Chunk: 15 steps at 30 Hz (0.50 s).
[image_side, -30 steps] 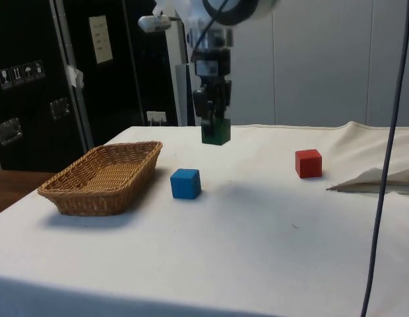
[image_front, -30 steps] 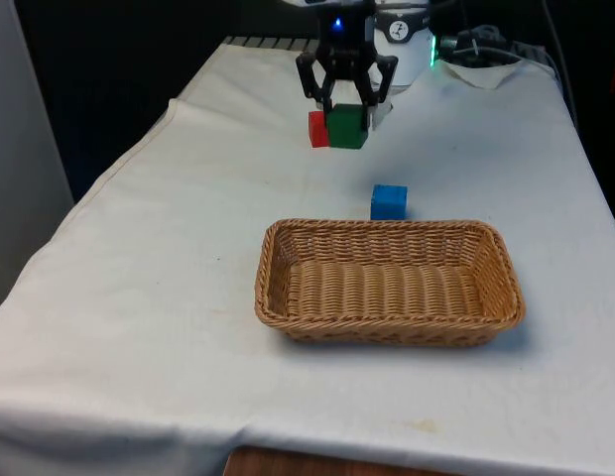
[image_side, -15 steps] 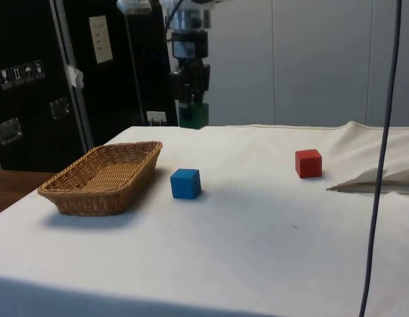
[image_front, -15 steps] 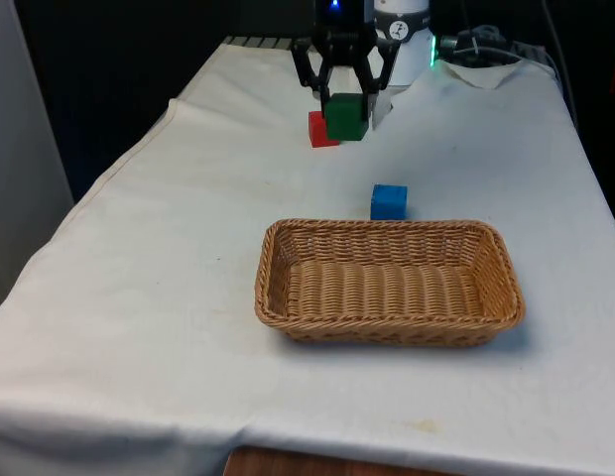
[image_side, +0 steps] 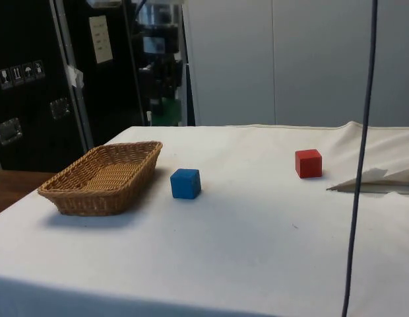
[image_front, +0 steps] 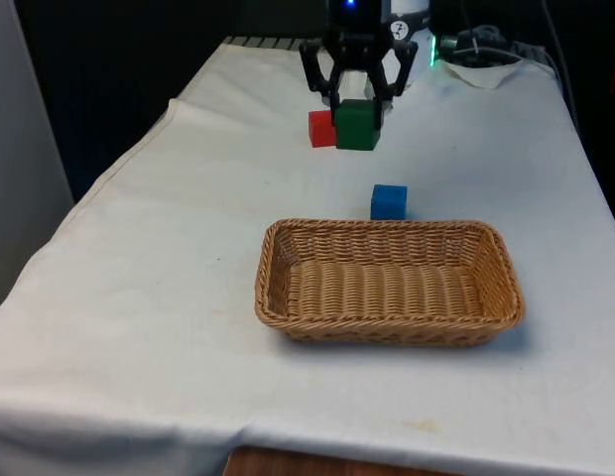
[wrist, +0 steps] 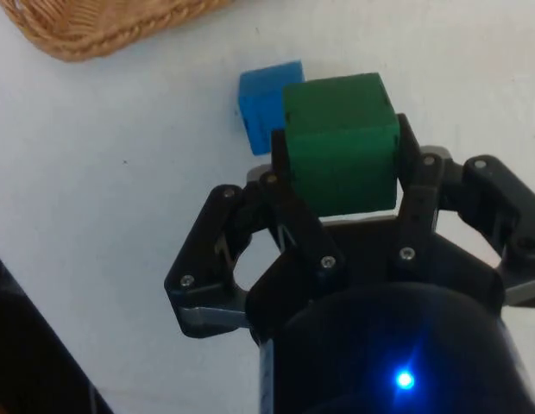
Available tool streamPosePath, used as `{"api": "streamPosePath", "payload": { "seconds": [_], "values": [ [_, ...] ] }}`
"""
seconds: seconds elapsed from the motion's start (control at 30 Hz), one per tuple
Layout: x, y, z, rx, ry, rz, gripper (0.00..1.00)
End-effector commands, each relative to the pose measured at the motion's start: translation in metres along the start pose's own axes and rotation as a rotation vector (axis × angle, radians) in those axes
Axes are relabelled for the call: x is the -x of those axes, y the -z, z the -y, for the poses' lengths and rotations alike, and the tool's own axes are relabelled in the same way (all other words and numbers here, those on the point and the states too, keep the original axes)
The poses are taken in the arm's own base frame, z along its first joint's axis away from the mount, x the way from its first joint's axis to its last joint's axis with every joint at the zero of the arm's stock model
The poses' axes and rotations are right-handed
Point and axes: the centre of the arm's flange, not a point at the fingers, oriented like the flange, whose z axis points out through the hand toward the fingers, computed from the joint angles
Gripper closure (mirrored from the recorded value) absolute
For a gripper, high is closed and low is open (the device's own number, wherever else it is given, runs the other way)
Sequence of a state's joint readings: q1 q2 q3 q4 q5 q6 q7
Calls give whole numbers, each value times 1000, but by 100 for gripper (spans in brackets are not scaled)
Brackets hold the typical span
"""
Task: Pick up exactly two blocks and place them into the basket.
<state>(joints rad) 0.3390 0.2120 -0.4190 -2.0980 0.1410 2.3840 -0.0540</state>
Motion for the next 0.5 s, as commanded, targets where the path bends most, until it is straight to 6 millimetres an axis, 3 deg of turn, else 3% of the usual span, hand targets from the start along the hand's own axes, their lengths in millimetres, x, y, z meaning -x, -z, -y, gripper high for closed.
{"api": "streamPosePath", "payload": {
  "seconds": [0.0,0.47],
  "values": [
    [-5,-1,6,-1,-2,5,99],
    [-44,-7,42,24,10,-23,99]
  ]
}}
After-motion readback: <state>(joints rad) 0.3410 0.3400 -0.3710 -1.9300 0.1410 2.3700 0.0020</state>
